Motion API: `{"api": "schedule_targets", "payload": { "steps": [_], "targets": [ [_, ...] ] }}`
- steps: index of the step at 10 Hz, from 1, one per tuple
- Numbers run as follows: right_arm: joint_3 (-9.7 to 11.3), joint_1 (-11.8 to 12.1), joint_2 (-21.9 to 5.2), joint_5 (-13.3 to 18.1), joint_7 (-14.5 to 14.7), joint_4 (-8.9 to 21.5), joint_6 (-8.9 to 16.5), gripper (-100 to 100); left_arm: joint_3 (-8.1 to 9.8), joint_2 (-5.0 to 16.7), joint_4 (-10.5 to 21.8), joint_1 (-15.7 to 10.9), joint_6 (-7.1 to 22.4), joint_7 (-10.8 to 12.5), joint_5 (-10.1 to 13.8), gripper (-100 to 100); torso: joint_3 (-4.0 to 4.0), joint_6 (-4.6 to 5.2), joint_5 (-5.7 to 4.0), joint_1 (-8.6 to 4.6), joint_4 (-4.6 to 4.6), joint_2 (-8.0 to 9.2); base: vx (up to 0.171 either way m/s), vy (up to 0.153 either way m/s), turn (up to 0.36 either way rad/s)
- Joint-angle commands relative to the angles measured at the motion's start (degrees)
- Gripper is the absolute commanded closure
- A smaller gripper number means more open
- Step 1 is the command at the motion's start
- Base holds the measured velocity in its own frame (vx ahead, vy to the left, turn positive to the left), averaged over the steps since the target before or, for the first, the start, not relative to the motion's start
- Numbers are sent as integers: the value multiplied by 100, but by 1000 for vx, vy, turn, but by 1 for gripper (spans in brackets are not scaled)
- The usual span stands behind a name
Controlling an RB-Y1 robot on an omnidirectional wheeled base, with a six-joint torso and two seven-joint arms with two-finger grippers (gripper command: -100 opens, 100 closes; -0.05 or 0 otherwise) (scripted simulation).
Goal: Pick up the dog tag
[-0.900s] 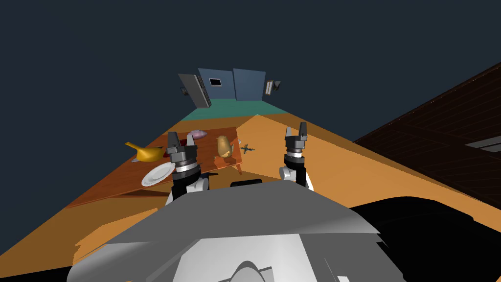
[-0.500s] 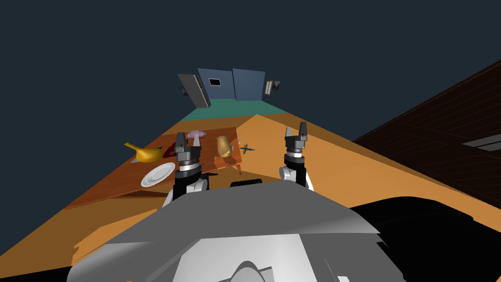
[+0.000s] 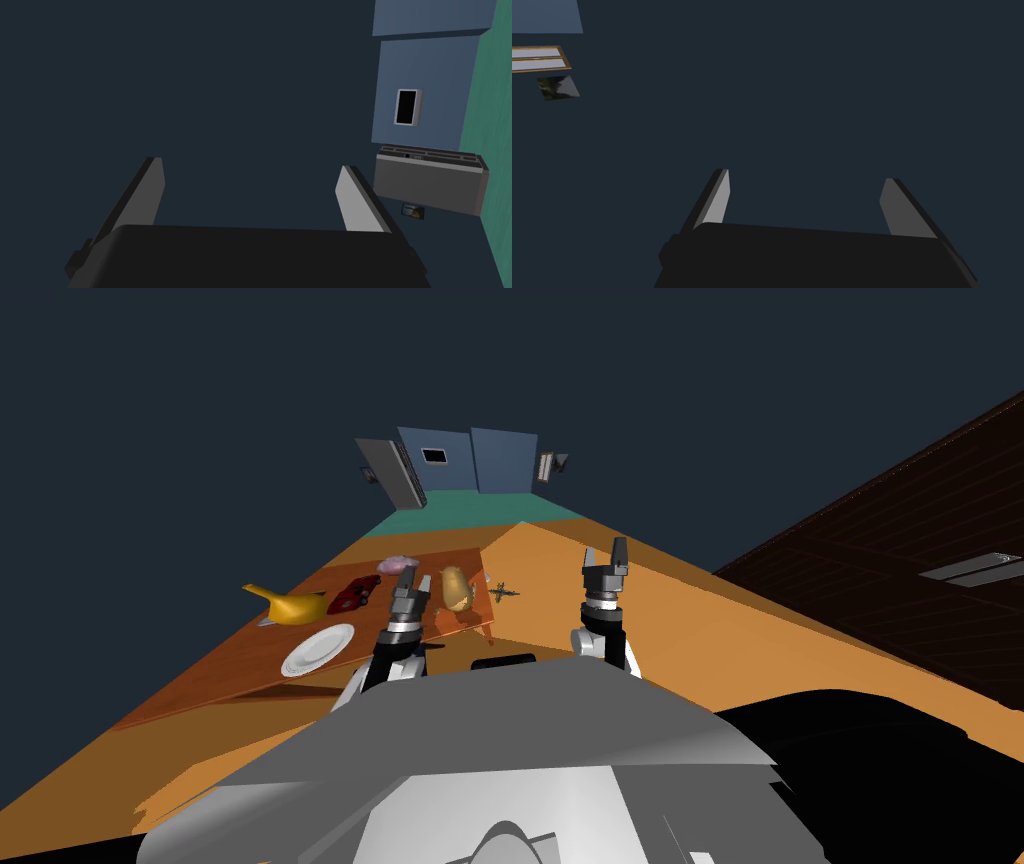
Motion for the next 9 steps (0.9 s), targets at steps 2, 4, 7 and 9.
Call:
{"api": "schedule_targets", "payload": {
  "steps": [2,4,7,9],
  "targets": [
    [0,0,0,0,0,0,0,0,-151,357,254,-46,193,115,-38,-100,1,-2,0,-1,0,1,0,14,-32],
    [0,0,0,0,0,0,0,0,-251,555,418,-89,323,182,-63,-100,1,0,0,-1,0,2,-2,17,-57],
    [0,0,0,0,0,0,0,0,-567,1098,952,-222,732,380,-142,-100,2,0,1,3,1,4,-5,27,-96],
    [0,0,0,0,0,0,0,0,-674,1358,1184,-269,870,444,-167,-100,2,-3,1,3,1,3,-8,22,-56]
  ]
}}
